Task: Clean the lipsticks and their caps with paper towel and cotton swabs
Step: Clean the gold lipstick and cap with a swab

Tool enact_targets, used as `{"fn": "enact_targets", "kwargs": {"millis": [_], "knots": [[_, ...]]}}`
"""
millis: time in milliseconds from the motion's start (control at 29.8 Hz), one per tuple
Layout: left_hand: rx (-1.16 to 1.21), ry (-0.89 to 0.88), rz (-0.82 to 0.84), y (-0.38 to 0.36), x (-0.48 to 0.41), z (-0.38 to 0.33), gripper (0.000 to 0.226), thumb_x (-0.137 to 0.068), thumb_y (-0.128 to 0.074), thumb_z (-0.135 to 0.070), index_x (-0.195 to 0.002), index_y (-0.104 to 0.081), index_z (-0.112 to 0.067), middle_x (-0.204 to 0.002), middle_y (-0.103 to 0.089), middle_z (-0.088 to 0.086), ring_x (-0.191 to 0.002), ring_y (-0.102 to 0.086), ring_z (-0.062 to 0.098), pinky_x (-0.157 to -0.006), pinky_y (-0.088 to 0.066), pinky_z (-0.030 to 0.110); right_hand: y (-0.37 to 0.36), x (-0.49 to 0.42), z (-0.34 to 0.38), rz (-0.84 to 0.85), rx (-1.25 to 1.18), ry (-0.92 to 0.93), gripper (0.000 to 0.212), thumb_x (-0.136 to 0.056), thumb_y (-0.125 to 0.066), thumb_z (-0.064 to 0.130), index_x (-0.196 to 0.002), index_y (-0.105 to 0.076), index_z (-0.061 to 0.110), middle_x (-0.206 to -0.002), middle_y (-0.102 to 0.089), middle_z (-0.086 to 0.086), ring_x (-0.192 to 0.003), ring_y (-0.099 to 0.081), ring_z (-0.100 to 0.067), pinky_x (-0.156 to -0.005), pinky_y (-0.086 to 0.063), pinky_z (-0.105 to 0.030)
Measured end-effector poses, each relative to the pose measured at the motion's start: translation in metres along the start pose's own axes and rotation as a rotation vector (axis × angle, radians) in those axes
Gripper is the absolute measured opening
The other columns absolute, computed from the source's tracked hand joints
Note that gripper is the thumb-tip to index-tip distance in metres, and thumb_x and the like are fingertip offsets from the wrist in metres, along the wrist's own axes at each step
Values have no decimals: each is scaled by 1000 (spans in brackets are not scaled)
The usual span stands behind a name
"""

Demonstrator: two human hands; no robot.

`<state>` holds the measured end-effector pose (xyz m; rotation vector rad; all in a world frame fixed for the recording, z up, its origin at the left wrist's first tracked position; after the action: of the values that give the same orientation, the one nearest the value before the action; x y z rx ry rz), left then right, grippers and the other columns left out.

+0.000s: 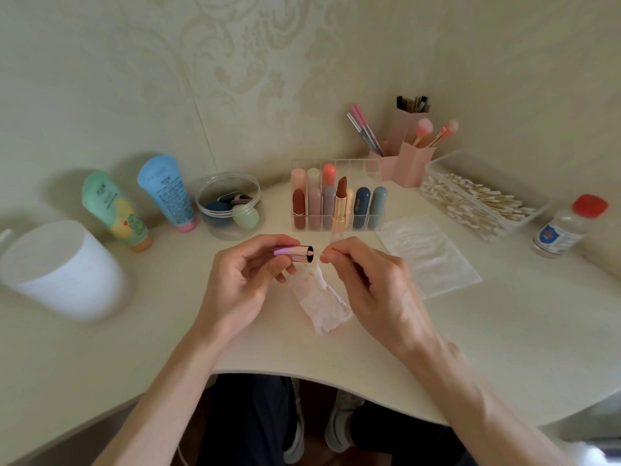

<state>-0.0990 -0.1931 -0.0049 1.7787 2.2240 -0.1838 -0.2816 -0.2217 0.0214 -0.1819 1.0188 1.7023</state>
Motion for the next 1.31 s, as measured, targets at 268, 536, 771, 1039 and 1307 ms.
{"fn": "enact_targets", "kwargs": {"millis": [268, 536, 771, 1039, 1307], "knots": [[5, 7, 8, 0, 0, 1, 18, -91, -69, -11, -107, -75, -12, -94, -79, 3, -77, -72, 17, -77, -56, 24, 7, 1, -6, -72, 68, -44, 10, -104, -65, 16, -102, -74, 12, -68, -63, 5, -54, -52, -14, -50, -46, -34], [39, 34, -74, 9, 0, 1, 15, -93, -68, -4, -105, -74, -11, -88, -78, 2, -74, -71, 15, -79, -55, 20, -4, 2, -5, 32, -15, -53, 13, -106, -64, 20, -101, -74, 13, -74, -70, 1, -60, -63, -17, -55, -49, -38], [15, 35, -4, -1, 1, 0, 19, -89, -69, -10, -106, -75, -12, -97, -79, 5, -77, -73, 16, -80, -56, 22, 7, 0, -7, -57, -30, -75, 10, -104, -65, 11, -101, -74, 11, -74, -69, 3, -60, -60, -14, -54, -45, -23], [24, 48, -22, 3, 0, 0, 19, -90, -69, -7, -108, -74, -8, -98, -79, 5, -80, -73, 16, -82, -56, 21, -9, 3, -10, 95, -20, -96, 12, -106, -63, 18, -102, -74, 15, -71, -68, 6, -58, -59, -15, -52, -45, -27], [2, 73, -2, -1, 0, -1, 21, -89, -75, -2, -108, -72, -10, -111, -79, 1, -106, -75, 20, -95, -58, 28, 27, -9, -49, 78, 62, -235, 7, -99, -71, 13, -100, -74, 19, -88, -70, 14, -83, -60, -1, -71, -41, -10]]}}
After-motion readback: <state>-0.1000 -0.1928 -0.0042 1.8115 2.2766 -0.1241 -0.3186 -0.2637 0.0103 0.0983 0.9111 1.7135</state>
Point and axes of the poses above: each hand's wrist, its own x-axis away from the middle knuckle, its own y-axis out of the back of the hand, z = x × y, the point moved 10 cm from there along -x, towards the middle knuckle
